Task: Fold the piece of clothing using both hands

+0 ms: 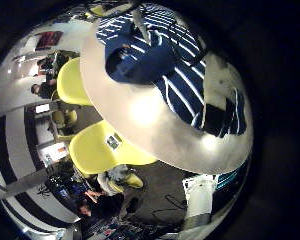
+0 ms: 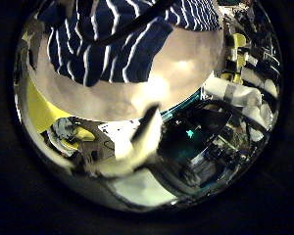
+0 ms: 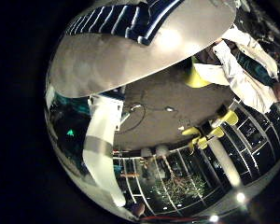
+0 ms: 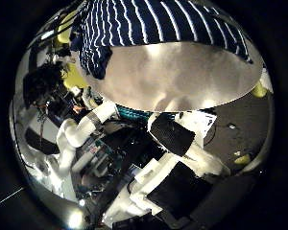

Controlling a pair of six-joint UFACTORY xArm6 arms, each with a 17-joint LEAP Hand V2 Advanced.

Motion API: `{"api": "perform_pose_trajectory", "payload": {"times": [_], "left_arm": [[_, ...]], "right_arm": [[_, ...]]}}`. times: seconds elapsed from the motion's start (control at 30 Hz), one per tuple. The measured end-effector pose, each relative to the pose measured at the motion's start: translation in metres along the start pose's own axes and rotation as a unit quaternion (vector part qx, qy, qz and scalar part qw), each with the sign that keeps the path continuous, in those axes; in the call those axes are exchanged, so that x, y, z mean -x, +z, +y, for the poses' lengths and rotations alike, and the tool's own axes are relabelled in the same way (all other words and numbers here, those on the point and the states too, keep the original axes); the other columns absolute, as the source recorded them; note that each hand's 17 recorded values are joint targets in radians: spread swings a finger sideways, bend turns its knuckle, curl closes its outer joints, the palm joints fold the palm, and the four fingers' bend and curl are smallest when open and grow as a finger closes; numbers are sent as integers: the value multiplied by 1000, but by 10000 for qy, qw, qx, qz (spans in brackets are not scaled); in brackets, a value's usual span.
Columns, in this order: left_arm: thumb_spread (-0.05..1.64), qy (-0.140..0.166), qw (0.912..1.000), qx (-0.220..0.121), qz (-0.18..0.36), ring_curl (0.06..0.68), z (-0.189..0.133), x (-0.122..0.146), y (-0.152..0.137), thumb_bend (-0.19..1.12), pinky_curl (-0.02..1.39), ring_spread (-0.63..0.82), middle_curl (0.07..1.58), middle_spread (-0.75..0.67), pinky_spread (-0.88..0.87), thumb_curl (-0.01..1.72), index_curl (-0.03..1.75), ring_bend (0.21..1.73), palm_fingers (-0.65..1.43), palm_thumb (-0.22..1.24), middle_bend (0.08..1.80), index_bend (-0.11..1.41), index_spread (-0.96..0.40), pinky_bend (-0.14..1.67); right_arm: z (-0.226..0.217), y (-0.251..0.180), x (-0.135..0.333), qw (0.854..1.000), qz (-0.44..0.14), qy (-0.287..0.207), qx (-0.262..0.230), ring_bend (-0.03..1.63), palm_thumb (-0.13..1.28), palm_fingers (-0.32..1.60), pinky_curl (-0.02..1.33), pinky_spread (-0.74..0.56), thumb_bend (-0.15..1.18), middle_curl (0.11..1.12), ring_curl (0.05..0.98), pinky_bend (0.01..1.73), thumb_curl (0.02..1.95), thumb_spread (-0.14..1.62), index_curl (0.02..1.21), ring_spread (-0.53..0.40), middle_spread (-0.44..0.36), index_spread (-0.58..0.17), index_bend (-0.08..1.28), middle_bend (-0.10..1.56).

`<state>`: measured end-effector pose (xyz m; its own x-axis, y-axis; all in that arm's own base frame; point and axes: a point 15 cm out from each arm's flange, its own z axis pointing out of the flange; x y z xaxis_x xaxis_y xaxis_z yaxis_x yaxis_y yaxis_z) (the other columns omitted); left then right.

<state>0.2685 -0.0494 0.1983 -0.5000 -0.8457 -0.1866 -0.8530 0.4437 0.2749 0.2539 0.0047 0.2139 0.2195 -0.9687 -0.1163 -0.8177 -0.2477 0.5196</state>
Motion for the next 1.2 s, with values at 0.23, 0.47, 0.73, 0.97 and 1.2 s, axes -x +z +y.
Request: {"api": "perform_pose_trajectory", "payload": {"times": [0.23, 0.47, 0.73, 0.97, 1.2], "left_arm": [[942, 31, 9998, -181, 21, 300, -11, -2, 15, 2, 587, 215, 543, 198, 105, 279, 519, 857, -45, 195, 194, 170, -20, 562], [968, -79, 9999, 105, 56, 269, -18, -7, 33, -19, 514, 342, 441, 369, 291, 327, 363, 837, -76, 365, 185, 95, 40, 561], [966, -210, 9998, 29, -38, 262, -29, -9, 47, -14, 474, 329, 382, 378, 278, 345, 317, 857, 35, 430, 173, 154, -50, 567], [966, -310, 9992, 245, -80, 253, -26, -8, 49, -18, 510, 66, 384, 158, -119, 363, 305, 906, 389, 535, 232, 155, -93, 808], [983, -354, 9992, 88, -191, 310, -35, -8, 36, 11, 534, -389, 562, -243, -534, 406, 358, 1030, 1028, 723, 653, 219, -243, 950]], "right_arm": [[0, 0, 0, 10000, -6, 8, 8, 695, 514, 342, 172, 314, -19, 417, 231, 489, 337, 1191, 333, -32, -68, -294, 169, 331], [1, 1, 0, 10000, -7, 14, 14, 702, 501, 331, 177, 316, -20, 420, 234, 500, 333, 1193, 329, -34, -67, -292, 166, 335], [1, 0, 0, 10000, -10, 8, 28, 708, 488, 319, 182, 317, -21, 425, 242, 509, 327, 1197, 325, -34, -67, -289, 169, 348], [3, -2, -2, 10000, -26, 10, -7, 713, 459, 313, 185, 317, -24, 427, 247, 515, 321, 1197, 323, -34, -67, -299, 166, 355], [6, 0, -7, 9999, -78, 74, 9, 722, 449, 311, 187, 317, -20, 430, 250, 517, 320, 1197, 322, -36, -79, -303, 168, 363]]}}
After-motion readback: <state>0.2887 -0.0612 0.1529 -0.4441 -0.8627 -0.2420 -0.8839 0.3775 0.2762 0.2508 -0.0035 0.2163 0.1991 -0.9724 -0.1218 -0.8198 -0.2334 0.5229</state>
